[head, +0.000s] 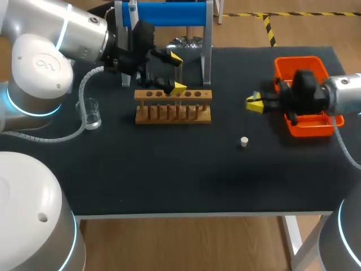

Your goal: Invert the test tube, pick up the pipette, mount the tip to pipette, aspirate from beaker and dispense into the tube, eject the tip, return the pipette, and cap with the stopper.

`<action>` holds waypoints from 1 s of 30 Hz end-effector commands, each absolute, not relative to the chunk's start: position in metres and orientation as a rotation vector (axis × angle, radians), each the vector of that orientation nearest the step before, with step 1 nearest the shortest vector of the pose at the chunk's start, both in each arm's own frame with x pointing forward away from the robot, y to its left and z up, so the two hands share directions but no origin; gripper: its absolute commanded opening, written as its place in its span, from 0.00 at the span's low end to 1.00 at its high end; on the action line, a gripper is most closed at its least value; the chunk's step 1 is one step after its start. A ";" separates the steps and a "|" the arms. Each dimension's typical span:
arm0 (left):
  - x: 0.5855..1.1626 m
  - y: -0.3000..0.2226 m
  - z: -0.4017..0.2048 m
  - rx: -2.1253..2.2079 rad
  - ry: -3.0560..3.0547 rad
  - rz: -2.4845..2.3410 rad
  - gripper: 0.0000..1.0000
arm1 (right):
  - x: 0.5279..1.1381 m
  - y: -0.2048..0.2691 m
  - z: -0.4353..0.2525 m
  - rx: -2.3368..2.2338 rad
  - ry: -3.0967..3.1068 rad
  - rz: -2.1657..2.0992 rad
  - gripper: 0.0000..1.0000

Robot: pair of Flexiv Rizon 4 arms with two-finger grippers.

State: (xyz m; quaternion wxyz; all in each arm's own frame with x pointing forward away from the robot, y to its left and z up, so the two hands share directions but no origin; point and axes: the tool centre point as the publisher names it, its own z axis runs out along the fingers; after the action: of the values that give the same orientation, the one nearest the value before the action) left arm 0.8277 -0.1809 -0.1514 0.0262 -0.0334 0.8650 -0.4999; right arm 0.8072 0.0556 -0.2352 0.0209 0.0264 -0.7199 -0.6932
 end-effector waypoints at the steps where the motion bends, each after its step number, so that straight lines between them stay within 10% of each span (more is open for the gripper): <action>1: 0.828 -0.182 -0.151 -0.106 2.676 -1.540 1.00 | 0.800 0.034 -0.236 0.069 -2.227 -2.162 0.00; 30: 0.828 -0.182 -0.151 -0.106 2.676 -1.540 1.00 | 0.800 0.025 -0.239 0.035 -2.227 -2.157 0.00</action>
State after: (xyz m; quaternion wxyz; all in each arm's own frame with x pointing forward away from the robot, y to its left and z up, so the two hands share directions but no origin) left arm 0.8277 -0.1809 -0.1514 0.0262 -0.0334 0.8650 -0.4999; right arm 0.8010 0.0254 -0.2393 0.0217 0.0116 -0.7178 -0.6958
